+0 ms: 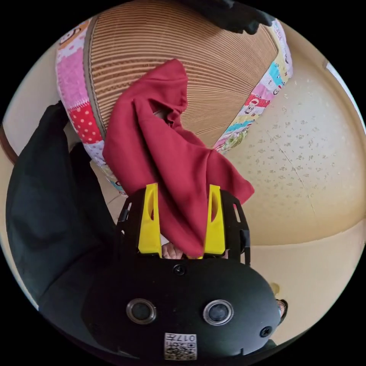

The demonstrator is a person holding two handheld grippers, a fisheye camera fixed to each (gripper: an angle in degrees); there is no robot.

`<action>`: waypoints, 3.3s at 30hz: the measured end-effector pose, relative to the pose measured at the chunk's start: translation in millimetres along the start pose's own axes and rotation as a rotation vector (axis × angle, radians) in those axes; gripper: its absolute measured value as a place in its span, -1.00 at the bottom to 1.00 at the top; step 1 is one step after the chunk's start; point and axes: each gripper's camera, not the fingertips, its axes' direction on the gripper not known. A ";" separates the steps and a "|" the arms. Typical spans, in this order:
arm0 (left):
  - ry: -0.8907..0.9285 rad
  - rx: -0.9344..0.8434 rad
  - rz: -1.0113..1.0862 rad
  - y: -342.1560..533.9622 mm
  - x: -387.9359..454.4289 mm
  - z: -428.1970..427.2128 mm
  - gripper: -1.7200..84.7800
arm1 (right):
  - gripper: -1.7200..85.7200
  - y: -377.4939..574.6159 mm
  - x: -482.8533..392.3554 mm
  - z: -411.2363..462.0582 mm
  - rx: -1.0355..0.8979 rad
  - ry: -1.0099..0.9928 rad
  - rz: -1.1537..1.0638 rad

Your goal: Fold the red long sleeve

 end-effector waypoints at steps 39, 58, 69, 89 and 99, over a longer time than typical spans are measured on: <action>-0.187 -0.427 1.655 444.8 -17.1 46.9 -0.74 | -0.95 -29.2 -199.0 -207.1 0.469 0.148 -0.611; -0.482 0.101 1.793 561.6 -149.6 206.7 -0.90 | -0.95 -17.6 -316.0 -206.2 0.525 0.390 -0.795; -0.113 0.304 2.061 652.8 -104.9 171.2 -0.96 | -0.88 35.2 -253.9 -182.4 0.362 0.572 -0.461; -0.106 0.525 2.182 732.3 -84.7 66.7 -0.96 | -0.84 -30.1 -241.6 -51.5 0.222 0.726 -0.406; -0.264 0.208 1.981 648.4 -41.9 -19.9 -0.95 | -0.86 12.2 -333.9 -216.5 0.611 0.791 -0.502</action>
